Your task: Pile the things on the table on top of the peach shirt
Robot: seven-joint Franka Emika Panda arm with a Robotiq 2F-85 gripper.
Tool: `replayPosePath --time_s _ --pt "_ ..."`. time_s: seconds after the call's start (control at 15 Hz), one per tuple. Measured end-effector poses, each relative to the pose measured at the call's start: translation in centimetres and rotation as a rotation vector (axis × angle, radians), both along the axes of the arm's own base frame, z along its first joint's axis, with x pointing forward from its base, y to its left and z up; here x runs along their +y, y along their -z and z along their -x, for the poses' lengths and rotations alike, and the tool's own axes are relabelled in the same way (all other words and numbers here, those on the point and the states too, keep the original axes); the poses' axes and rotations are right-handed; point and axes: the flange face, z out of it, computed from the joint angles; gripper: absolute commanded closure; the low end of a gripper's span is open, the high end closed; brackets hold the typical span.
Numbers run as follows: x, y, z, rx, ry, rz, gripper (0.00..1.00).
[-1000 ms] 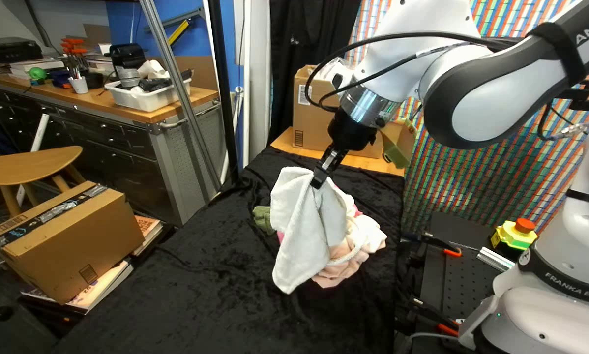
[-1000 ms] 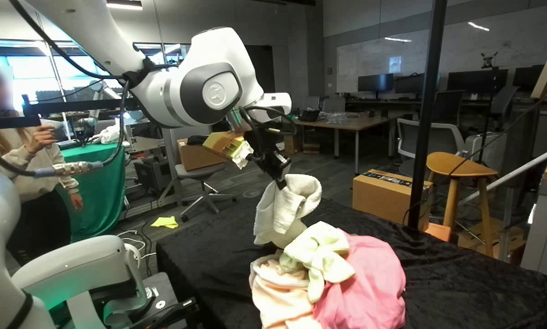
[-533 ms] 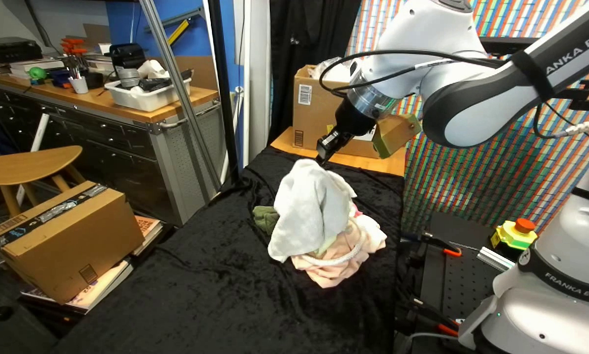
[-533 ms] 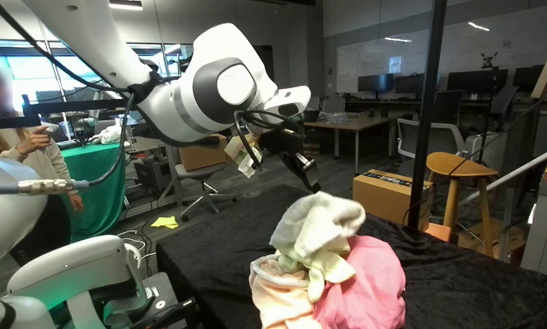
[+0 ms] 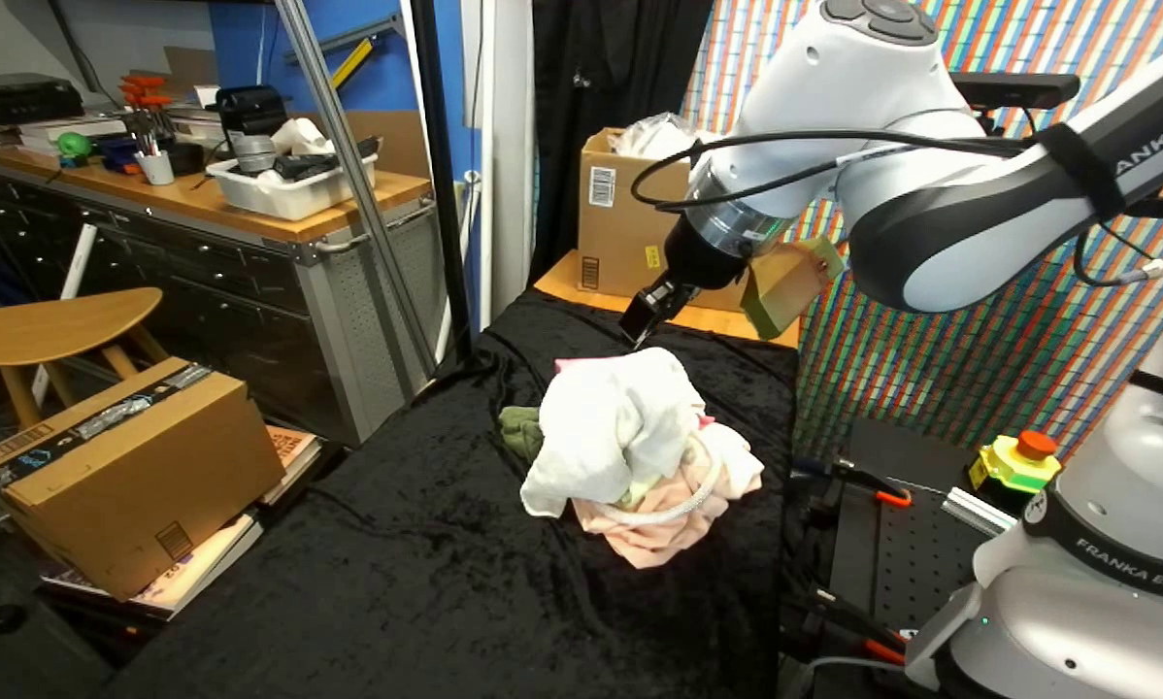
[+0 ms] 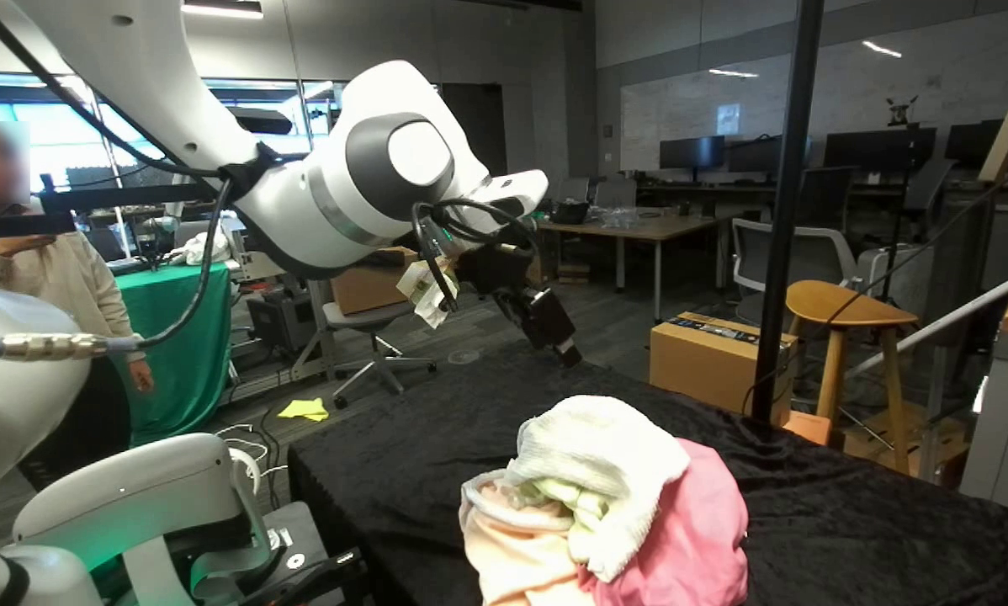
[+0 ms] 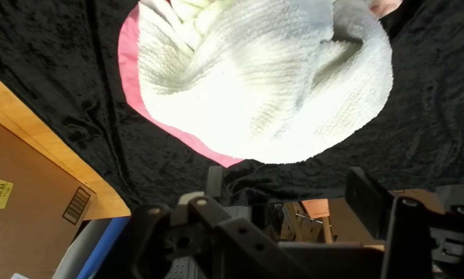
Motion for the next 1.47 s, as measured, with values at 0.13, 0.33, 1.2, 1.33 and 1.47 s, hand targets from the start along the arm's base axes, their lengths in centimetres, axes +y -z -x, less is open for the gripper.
replayPosePath --time_s 0.13,0.33,1.2,1.33,1.47 --pt "1.4 0.0 0.5 0.049 -0.067 -0.022 0.00" --pt "3.6 -0.2 2.0 0.179 -0.190 -0.084 0.00" --pt "0.2 -14.7 15.6 0.346 -0.401 -0.129 0.00" --pt "-0.3 -16.8 17.2 0.265 -0.409 -0.129 0.00" --pt "-0.7 -18.2 18.3 0.206 -0.413 -0.129 0.00"
